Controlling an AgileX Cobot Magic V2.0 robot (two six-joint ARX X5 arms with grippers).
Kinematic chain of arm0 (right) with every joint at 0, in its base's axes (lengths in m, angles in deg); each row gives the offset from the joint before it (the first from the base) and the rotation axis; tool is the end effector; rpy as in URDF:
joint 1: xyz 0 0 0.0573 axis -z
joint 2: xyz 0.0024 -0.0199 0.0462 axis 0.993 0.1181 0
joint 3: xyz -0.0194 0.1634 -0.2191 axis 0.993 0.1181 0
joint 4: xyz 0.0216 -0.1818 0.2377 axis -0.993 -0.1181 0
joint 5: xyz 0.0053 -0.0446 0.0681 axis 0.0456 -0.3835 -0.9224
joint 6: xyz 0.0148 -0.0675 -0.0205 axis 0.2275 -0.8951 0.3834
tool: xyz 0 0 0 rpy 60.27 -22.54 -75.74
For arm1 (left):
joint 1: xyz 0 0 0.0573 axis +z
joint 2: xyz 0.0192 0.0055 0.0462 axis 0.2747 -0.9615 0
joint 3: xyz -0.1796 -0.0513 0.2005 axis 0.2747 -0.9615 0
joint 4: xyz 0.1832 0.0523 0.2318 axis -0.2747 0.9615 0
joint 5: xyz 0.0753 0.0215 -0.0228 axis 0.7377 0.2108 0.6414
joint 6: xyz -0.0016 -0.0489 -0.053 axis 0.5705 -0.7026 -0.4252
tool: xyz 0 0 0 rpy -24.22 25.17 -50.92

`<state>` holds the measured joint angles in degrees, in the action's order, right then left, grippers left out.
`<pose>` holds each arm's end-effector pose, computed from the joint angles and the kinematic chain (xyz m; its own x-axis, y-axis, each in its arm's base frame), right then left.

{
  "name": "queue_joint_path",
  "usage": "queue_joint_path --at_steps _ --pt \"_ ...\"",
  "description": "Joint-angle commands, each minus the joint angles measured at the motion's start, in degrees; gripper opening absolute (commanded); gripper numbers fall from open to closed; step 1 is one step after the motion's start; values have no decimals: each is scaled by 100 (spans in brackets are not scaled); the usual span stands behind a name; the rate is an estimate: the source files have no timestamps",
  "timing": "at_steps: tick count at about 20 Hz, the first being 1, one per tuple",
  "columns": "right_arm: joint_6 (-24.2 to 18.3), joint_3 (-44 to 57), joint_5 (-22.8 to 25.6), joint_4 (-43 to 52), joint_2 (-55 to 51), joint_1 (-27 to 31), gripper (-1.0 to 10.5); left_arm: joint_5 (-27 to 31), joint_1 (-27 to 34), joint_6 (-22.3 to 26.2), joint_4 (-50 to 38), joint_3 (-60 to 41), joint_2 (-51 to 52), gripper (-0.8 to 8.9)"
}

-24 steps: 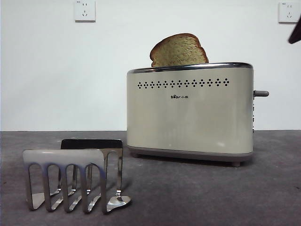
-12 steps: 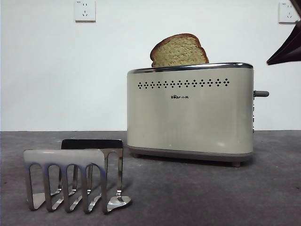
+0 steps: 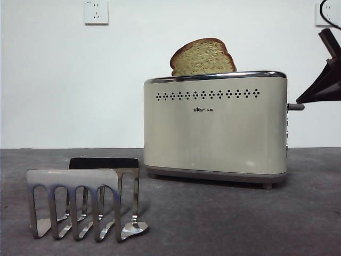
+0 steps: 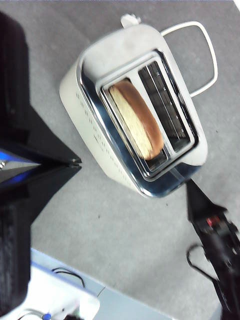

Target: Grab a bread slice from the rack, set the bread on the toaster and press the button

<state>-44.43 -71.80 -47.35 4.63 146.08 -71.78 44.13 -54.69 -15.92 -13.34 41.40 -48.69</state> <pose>0.3827 -0.0311 0.1920 0.5519 0.7164 -0.4269 -0.1749 0.6000 0.7807 0.2684 -0.2306 0.4968 0.4156 -0.6045 -0.6796 0.7724 0.6291 -0.0872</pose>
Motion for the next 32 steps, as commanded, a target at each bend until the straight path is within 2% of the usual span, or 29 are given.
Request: queue_joint_path --at_steps 1,7,14,25,32 --pt "-9 -17 -28 22 127 -24 -8 -20 -61 -72 -9 -44 166 -8" --pt "-225 -17 -26 -149 179 -66 -8 -20 -72 -179 -11 -44 706 -8" --pt "-267 -17 114 -170 367 -98 -8 -20 -72 -293 -11 -44 1222 -8" --pt "-721 -17 162 -649 1034 -101 -8 -17 -72 -302 -11 -44 1290 -8" --pt "-831 -17 568 -761 1080 -136 -8 -17 -68 -302 -11 -44 1290 -8"
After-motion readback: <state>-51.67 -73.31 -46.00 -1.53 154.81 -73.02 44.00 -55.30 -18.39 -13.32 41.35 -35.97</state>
